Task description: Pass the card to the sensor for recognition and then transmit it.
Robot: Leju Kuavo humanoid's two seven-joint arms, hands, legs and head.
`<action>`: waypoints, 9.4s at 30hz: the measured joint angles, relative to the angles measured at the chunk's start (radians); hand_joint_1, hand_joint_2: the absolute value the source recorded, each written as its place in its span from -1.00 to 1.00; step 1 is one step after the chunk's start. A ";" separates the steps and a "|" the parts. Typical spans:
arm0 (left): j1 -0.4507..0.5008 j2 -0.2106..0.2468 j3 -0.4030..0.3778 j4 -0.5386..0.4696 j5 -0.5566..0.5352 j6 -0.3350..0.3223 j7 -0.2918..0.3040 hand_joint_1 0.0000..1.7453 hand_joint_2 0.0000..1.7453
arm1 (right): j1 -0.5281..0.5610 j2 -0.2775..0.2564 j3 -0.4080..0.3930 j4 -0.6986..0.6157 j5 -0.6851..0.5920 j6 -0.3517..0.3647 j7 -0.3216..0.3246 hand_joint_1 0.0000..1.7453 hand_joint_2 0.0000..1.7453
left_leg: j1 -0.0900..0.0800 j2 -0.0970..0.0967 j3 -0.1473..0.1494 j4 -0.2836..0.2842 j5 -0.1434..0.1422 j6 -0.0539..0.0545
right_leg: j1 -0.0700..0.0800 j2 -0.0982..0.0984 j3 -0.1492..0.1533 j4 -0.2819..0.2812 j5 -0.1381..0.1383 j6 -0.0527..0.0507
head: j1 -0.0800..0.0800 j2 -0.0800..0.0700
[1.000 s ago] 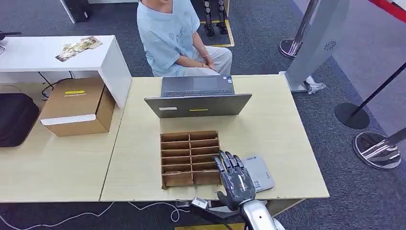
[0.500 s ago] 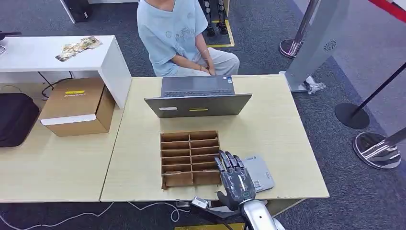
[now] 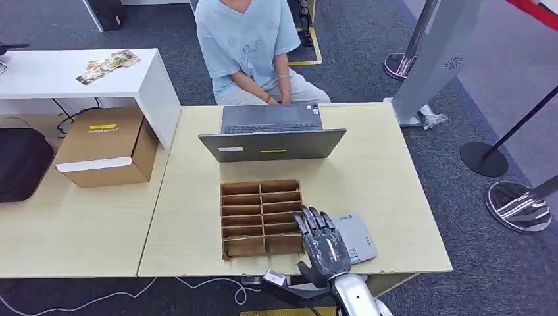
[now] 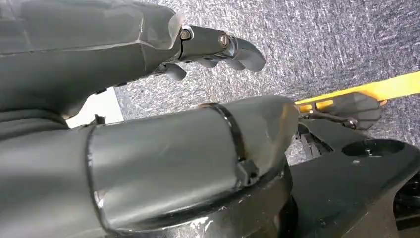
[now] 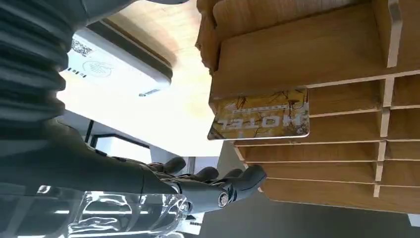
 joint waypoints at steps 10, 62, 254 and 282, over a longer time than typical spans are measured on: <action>0.000 -0.001 0.000 0.000 -0.003 -0.001 -0.001 -1.00 -1.00 | -0.023 0.000 0.016 0.022 -0.016 -0.007 -0.013 -1.00 1.00 | 0.000 0.000 0.000 0.000 0.000 0.000 | 0.000 0.000 0.000 0.000 0.000 0.000 | 0.000 0.000; -0.001 -0.005 0.000 0.000 -0.008 -0.002 -0.003 -1.00 -1.00 | -0.114 0.000 0.066 0.092 -0.085 -0.104 -0.057 0.96 1.00 | 0.000 0.000 0.000 0.000 0.000 0.000 | 0.000 0.000 0.000 0.000 0.000 0.000 | 0.000 0.000; -0.049 -0.010 0.025 0.000 -0.072 0.014 0.016 -1.00 -1.00 | -0.920 0.178 0.047 0.545 -1.514 0.032 -0.404 1.00 1.00 | 0.000 0.000 0.000 0.000 0.002 -0.002 | 0.000 0.001 0.000 0.002 0.001 -0.001 | 0.000 0.000; -0.075 -0.023 0.008 0.000 -0.095 0.008 0.045 -1.00 -1.00 | -1.151 0.263 0.061 0.952 -1.395 -0.117 -0.268 1.00 1.00 | 0.000 0.000 0.000 0.000 0.002 -0.002 | 0.000 0.001 -0.001 0.003 0.002 -0.002 | 0.000 0.000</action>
